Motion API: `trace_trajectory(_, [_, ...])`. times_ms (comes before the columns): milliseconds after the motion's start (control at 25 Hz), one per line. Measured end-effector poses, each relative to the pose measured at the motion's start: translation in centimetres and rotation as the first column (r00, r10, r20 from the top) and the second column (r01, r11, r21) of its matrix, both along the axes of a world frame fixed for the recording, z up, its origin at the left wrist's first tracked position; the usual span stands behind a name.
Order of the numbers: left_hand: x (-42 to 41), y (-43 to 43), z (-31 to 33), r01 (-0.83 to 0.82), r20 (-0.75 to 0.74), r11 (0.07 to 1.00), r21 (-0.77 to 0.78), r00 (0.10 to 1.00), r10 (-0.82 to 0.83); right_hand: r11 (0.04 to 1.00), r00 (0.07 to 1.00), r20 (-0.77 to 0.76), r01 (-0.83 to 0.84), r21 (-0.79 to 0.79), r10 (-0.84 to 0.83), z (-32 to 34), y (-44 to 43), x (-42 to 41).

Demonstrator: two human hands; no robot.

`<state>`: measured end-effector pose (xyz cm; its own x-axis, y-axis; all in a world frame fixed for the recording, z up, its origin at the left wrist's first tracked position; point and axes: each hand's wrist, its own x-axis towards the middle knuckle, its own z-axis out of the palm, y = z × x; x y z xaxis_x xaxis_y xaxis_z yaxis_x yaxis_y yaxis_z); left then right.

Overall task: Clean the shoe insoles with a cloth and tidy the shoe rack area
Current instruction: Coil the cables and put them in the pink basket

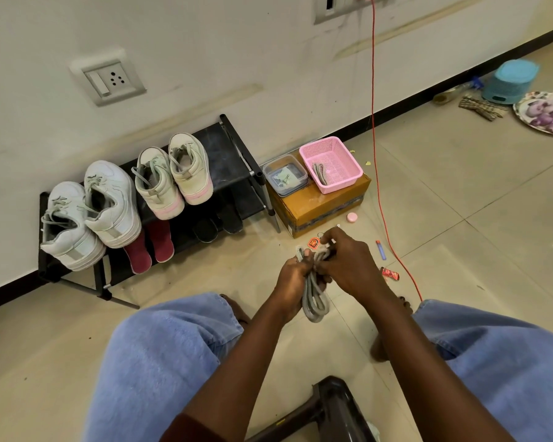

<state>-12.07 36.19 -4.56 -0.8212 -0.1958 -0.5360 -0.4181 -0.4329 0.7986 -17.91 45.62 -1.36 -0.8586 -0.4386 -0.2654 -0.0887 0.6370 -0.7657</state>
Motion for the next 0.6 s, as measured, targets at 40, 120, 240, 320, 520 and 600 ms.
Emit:
trace_trajectory(40, [0.0,-0.1,-0.1,0.005,0.009,1.0,0.006,1.0,-0.005,1.0,1.0,-0.008,0.015,-0.012,-0.015,-0.1,-0.1,0.1])
trace_trajectory(120, [-0.1,-0.4,-0.3,0.001,0.041,1.0,0.024,0.999,-0.002,0.996,0.998,-0.012,0.062,-0.068,-0.063,-0.4,-0.2,0.0])
trace_trajectory(240, [-0.1,-0.5,-0.7,0.011,0.025,0.998,0.057,1.0,-0.013,0.97,0.983,-0.025,0.177,-0.168,-0.184,-0.7,-0.3,0.2])
trace_trajectory(320, [-0.3,-0.4,-1.2,-0.011,-0.02,0.999,0.05,1.0,0.012,0.962,0.968,-0.077,0.225,-0.154,-0.239,-1.1,-0.4,0.3])
trace_trajectory(520, [-2.4,-0.6,-2.7,-0.194,-0.049,0.981,0.033,0.98,0.195,0.964,0.93,0.361,0.155,-0.215,-0.069,-2.8,-0.5,1.1])
trace_trajectory(600, [-4.2,-0.1,-3.1,-0.231,-0.012,0.972,0.033,0.973,0.231,0.977,0.928,0.368,0.031,-0.212,0.051,-4.1,-0.4,1.1])
